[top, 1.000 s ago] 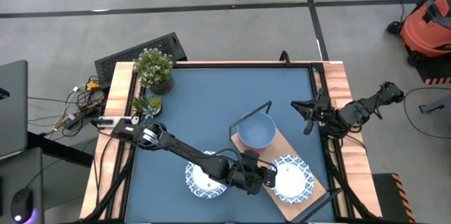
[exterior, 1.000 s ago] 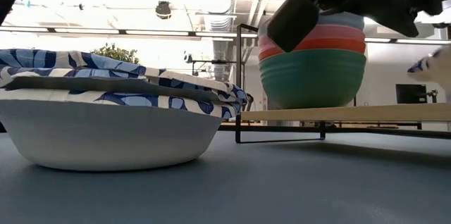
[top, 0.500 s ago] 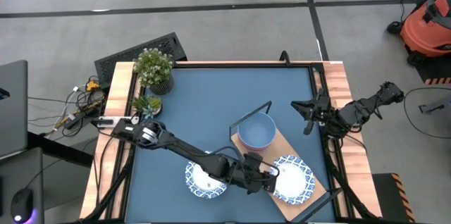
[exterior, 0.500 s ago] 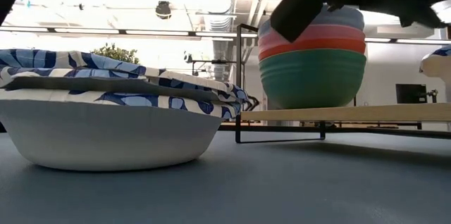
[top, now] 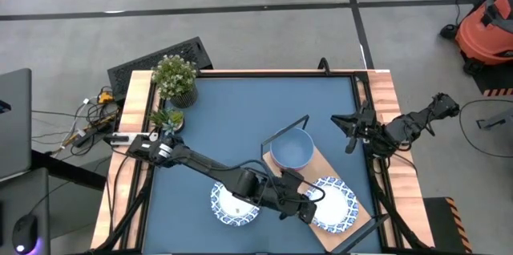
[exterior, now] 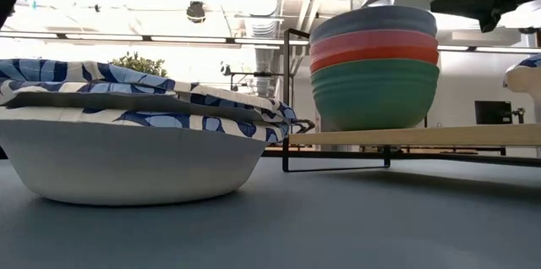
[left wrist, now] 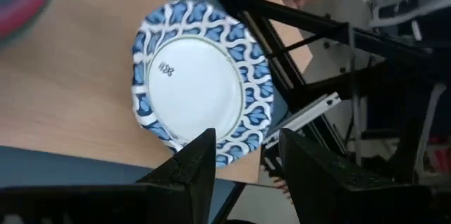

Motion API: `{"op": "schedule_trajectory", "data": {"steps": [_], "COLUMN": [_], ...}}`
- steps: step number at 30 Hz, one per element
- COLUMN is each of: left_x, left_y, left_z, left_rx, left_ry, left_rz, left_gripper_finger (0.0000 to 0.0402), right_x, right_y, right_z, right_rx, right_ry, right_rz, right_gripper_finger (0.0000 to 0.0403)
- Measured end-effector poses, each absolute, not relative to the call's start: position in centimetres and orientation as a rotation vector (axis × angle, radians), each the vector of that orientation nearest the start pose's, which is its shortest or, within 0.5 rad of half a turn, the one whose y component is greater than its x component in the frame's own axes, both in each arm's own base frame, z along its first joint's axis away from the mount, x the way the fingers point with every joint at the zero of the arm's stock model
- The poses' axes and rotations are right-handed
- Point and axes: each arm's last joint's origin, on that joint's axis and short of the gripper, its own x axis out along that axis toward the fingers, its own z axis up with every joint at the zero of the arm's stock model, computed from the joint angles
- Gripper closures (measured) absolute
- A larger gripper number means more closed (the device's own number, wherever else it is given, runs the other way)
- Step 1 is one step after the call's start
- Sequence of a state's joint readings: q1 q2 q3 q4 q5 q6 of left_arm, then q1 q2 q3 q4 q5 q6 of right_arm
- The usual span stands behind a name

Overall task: Place and stack bowls onto a shelf
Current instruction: Stack the white bowl on top of the white bowl on the shelf

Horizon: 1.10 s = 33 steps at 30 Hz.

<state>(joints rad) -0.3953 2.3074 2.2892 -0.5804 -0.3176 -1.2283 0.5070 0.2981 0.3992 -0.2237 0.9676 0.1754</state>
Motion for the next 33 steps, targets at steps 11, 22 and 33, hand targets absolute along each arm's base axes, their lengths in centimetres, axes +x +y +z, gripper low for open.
{"op": "schedule_trajectory", "data": {"steps": [11, 22, 33], "left_x": [47.1, 40.4, 32.7], "left_y": [-19.6, -18.8, -21.4], "left_z": [33.6, 38.3, 35.8], "left_rx": [-1.013, -0.974, -0.862], "left_ry": [0.573, 0.670, 0.789], "left_rz": [0.146, 0.348, 0.833], "left_gripper_finger": [0.0262, 0.0262, 0.0262], "right_x": [8.9, 9.0, 9.0], "right_y": [2.2, 2.3, 2.3], "right_z": [25.6, 26.0, 25.9], "right_rx": [0.099, 0.124, 0.098], "right_ry": [0.040, 0.011, 0.019], "right_rz": [-0.466, -0.464, -0.464], "right_gripper_finger": [0.0340, 0.0340, 0.0340]}}
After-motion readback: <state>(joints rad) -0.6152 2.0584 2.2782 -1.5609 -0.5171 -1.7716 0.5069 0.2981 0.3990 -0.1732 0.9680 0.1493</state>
